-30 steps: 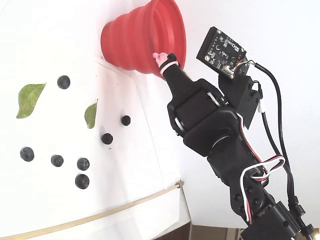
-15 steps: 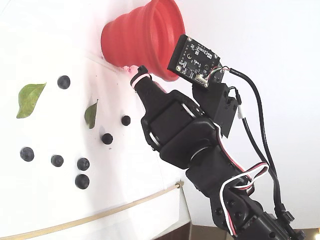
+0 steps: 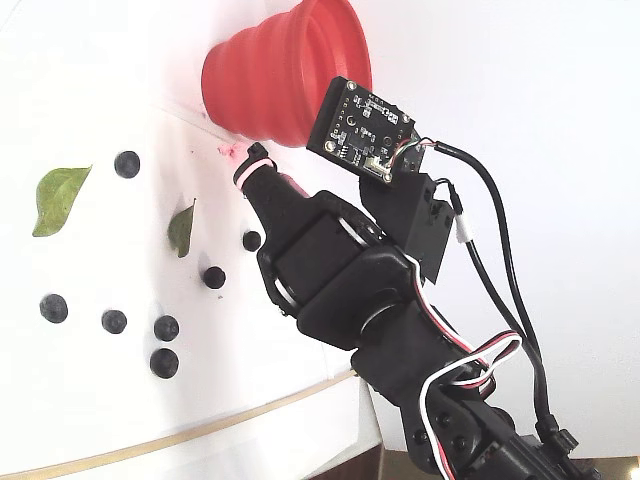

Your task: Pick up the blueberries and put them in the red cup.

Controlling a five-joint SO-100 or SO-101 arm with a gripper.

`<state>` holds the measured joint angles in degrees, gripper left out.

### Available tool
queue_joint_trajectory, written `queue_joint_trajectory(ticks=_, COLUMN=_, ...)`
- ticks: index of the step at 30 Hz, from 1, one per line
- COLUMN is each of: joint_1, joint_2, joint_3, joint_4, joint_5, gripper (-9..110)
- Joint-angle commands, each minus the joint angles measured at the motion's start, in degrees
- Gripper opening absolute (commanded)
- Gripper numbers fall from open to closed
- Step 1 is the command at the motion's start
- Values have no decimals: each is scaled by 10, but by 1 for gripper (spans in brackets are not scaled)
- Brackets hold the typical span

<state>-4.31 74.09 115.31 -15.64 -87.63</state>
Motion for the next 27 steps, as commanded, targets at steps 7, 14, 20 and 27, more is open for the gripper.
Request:
queue_joint_trajectory(ticks=7, joint_1=-6, joint_2=57, joint_3=-3, joint_4=-20, joint_5=5, gripper=20)
queue_joint_trajectory(ticks=14, joint_1=-13, joint_2=36, joint_3=-4, joint_4=-23, joint_5=7, gripper=20)
queue_joint_trajectory(ticks=20, joint_1=-18, joint_2=13, joint_3=-12, joint_4=-24, joint_5=10, gripper=20)
queue_joint_trajectory(ticks=27, joint_1=-20, joint_2=-12, joint_3=-25, joint_4=-25, joint_5=12, gripper=20)
